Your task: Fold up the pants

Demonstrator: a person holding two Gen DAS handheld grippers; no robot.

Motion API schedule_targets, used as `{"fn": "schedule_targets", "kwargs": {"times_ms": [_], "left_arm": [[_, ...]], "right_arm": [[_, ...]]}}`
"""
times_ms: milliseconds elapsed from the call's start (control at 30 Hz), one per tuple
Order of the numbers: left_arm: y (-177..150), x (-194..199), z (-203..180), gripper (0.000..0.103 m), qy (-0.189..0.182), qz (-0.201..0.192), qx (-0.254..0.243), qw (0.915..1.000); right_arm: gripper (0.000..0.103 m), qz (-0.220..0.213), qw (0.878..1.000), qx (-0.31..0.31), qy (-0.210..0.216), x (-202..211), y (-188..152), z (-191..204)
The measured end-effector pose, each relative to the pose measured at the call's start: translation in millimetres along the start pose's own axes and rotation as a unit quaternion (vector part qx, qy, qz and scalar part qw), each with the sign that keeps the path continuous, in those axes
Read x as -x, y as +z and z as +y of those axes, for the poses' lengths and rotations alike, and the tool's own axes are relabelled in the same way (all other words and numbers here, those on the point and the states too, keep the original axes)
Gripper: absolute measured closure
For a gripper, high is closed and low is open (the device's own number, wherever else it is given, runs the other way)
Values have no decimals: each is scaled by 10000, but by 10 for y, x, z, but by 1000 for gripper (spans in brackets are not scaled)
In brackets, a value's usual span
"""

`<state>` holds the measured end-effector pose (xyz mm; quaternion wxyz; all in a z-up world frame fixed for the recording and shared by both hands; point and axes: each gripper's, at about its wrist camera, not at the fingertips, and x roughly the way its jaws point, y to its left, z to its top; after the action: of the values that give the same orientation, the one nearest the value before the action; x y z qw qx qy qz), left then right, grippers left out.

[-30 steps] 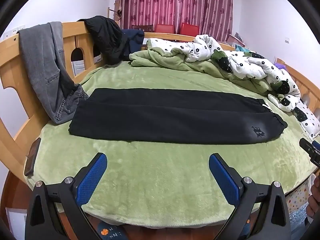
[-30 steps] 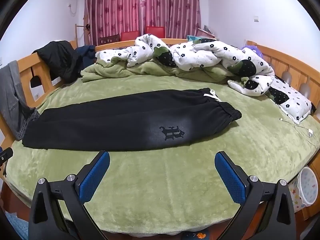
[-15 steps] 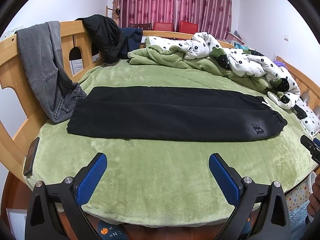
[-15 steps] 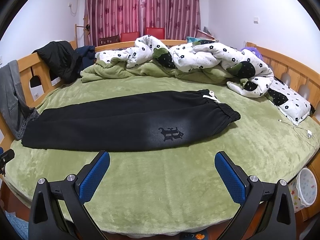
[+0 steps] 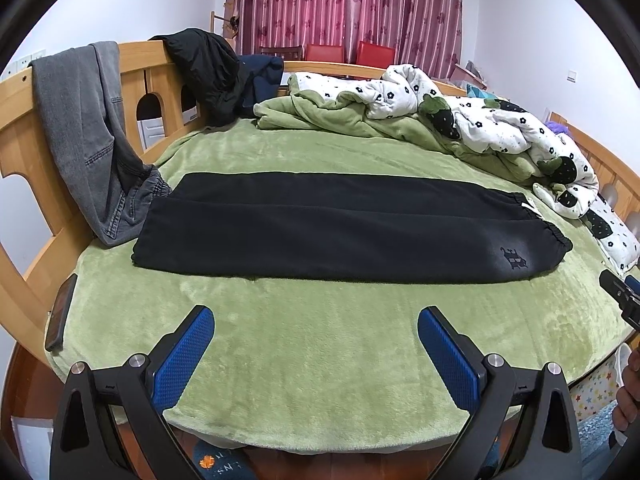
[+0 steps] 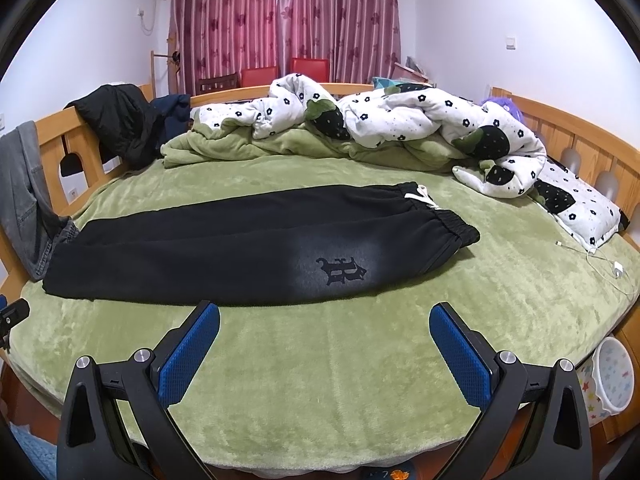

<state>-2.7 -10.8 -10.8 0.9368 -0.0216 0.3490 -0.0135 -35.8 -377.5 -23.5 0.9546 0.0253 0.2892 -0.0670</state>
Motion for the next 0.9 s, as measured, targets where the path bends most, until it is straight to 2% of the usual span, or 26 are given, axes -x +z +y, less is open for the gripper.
{"fn": "schedule_targets", "kwargs": {"times_ms": [900], "left_arm": [[-38,43,34,0,-61,-37,32,10000]], "right_arm": [[0,-67,10000,71,-1,24,31,9]]}}
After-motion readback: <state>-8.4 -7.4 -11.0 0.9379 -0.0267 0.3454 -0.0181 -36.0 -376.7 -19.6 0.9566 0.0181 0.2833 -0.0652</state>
